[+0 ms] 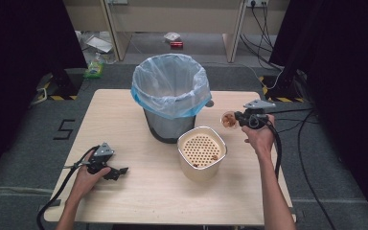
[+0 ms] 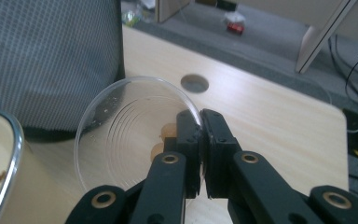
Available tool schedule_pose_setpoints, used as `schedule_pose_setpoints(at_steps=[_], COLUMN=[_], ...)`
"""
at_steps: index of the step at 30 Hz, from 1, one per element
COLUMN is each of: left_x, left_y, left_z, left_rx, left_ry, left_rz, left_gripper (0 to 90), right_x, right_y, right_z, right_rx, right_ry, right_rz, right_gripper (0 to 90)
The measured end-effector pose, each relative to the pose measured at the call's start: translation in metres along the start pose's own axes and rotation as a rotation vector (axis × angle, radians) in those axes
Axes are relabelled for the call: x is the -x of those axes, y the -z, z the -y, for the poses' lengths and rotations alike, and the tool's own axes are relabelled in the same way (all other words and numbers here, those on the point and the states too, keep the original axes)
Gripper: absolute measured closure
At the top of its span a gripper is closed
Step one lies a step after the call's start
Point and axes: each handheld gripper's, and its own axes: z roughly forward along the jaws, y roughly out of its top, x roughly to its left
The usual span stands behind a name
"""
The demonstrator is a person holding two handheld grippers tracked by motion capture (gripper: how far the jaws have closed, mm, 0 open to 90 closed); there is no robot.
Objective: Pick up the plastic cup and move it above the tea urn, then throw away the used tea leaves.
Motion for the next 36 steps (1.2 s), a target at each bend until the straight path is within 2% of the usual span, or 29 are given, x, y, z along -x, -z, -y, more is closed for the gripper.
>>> schedule_pose_setpoints(at_steps=[12,17,23,24,28,34,35,36], left_x=[0.0,0.0,0.0,0.0,0.0,0.0,0.0,0.0], left_y=[0.0,0.0,0.0,0.0,0.0,0.0,0.0,0.0], left_z=[0.0,0.0,0.0,0.0,0.0,0.0,0.0,0.0], left_rx=[0.0,0.0,0.0,0.0,0.0,0.0,0.0,0.0], left_ry=[0.0,0.0,0.0,0.0,0.0,0.0,0.0,0.0], left_rz=[0.0,0.0,0.0,0.0,0.0,-0.001,-0.001,-0.001], left_gripper=[0.0,0.0,0.0,0.0,0.0,0.0,0.0,0.0], right_x=[-0.011,-0.023,-0.037,-0.043,-0.059,-0.092,-0.096,-0.096], right_y=[0.023,0.036,0.044,0.047,0.053,0.052,0.051,0.051], right_z=[-0.016,-0.02,-0.022,-0.023,-0.021,-0.012,-0.011,-0.011], right_rx=[0.089,0.126,0.145,0.155,0.194,0.242,0.255,0.255], right_ry=[0.056,0.093,0.134,0.172,0.255,0.511,0.542,0.542], right_rz=[0.009,-0.003,-0.015,-0.003,0.035,0.166,0.182,0.182], right_gripper=[86.8,86.8,86.8,86.8,86.8,86.9,87.0,87.0])
